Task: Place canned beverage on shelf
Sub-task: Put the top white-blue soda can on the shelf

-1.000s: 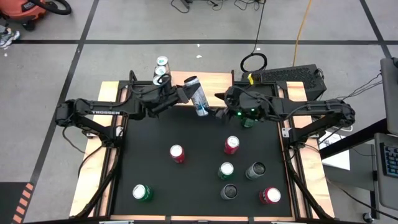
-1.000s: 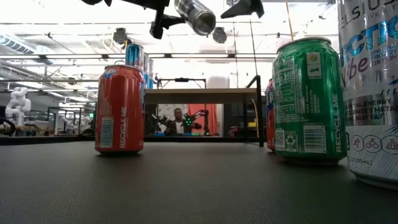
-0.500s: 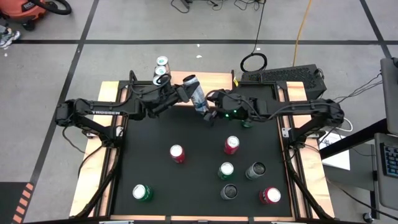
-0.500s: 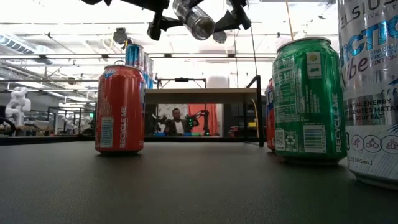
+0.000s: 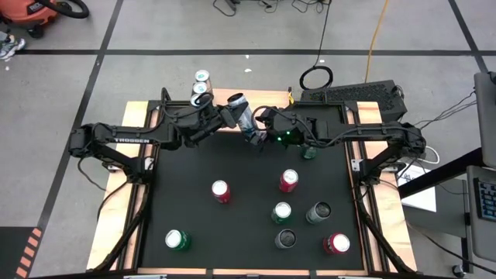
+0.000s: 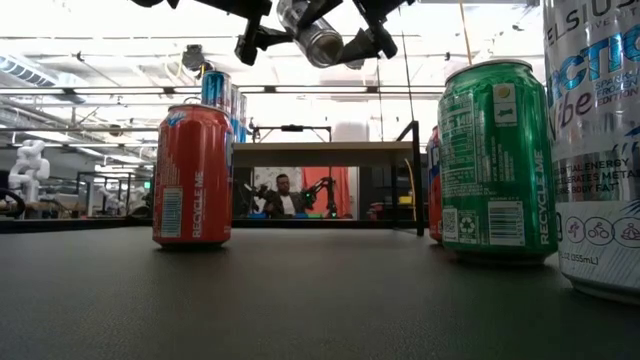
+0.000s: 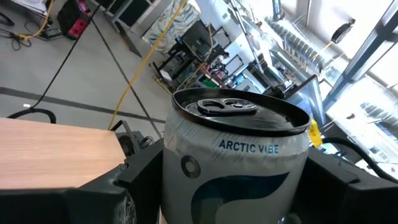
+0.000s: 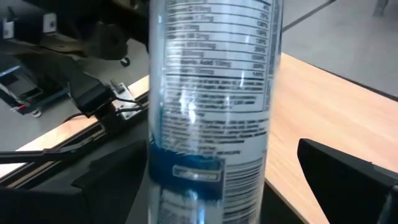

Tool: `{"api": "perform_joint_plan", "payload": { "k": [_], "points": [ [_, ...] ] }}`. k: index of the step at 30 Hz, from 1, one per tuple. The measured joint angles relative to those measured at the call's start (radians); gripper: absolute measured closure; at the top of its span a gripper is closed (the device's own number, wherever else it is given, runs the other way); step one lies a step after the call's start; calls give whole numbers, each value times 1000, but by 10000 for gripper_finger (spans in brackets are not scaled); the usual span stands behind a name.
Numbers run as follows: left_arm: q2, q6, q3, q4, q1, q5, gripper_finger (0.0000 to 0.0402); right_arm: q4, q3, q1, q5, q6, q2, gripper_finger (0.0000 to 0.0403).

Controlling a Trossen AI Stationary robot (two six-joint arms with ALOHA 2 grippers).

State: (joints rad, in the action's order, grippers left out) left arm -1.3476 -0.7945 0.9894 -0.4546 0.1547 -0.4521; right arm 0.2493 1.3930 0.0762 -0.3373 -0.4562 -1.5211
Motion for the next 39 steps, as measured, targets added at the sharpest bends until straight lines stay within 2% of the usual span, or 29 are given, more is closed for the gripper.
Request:
{"api": "perform_joint_plan", "payload": {
  "k": [5, 8, 17, 25, 39],
  "points": [
    [0, 18, 0, 0, 0, -1, 130, 10, 0, 10, 75, -3, 0, 10],
    [0, 18, 0, -1, 0, 1, 130, 10, 0, 11, 79, 0, 0, 19],
    [0, 18, 0, -3, 1, 39, 130, 10, 0, 14, 83, 23, 0, 100],
    [0, 19, 0, -3, 1, 59, 130, 11, 0, 15, 101, 26, 0, 143],
    [0, 27, -2, -1, 3, 126, 129, 25, -1, 15, 103, 24, 1, 153]
  ]
}}
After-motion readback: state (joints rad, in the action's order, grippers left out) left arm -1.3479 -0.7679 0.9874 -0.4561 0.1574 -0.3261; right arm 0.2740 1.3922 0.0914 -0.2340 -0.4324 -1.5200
